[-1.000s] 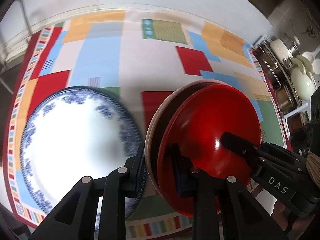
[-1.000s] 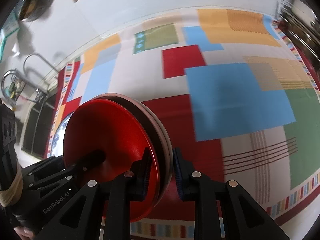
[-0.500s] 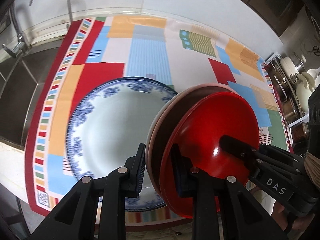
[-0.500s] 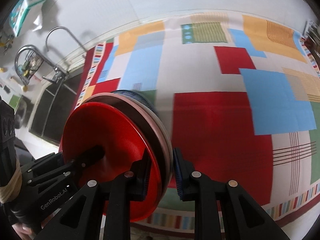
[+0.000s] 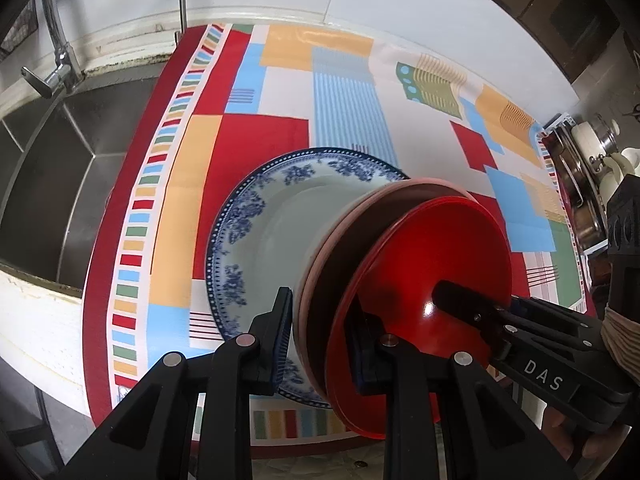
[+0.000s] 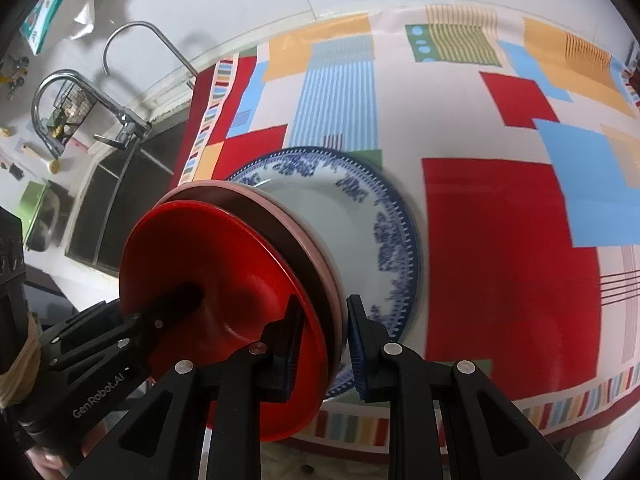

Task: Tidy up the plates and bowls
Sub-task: 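Lower the red-and-black bowl into the pink bowl and open both tools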

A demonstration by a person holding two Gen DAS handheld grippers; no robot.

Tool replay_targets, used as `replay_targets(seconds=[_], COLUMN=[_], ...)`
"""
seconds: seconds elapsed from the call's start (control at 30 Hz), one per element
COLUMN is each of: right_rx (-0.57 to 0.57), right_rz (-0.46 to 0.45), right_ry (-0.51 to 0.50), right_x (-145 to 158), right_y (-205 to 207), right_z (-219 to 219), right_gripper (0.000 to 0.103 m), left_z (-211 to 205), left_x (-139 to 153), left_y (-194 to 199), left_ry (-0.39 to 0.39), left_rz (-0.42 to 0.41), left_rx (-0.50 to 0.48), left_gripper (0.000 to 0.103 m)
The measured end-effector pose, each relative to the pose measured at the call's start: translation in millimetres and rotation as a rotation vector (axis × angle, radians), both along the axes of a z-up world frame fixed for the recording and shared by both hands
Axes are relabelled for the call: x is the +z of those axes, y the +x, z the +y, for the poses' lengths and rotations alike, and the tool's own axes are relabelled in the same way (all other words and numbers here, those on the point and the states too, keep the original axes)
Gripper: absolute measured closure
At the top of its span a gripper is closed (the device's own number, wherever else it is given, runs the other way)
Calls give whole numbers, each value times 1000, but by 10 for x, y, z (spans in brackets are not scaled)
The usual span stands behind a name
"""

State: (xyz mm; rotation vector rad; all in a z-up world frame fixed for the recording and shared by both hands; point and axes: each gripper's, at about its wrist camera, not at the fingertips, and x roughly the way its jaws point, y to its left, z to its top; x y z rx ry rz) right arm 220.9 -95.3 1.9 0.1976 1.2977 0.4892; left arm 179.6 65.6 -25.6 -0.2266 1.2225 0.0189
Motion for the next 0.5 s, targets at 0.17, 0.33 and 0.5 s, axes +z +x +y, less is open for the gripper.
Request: replay_targets(seconds=[0.17, 0.33, 0.5], right_rx=[-11, -33, -48], right_rz=[29, 43, 37], right_ry=[-15, -27, -43], right_x=[-67, -103, -105], right_y=[12, 55, 111], right_z=[98, 144, 178], right_gripper=[80, 80, 79], left_z=[67, 121, 169], left_x=[-70, -93, -111], left_y=[55, 120, 188], left_ry=[-19, -37, -43], left_rz=[24, 21, 16], left_rx=[-19, -40, -51], left_gripper=[78, 78, 78])
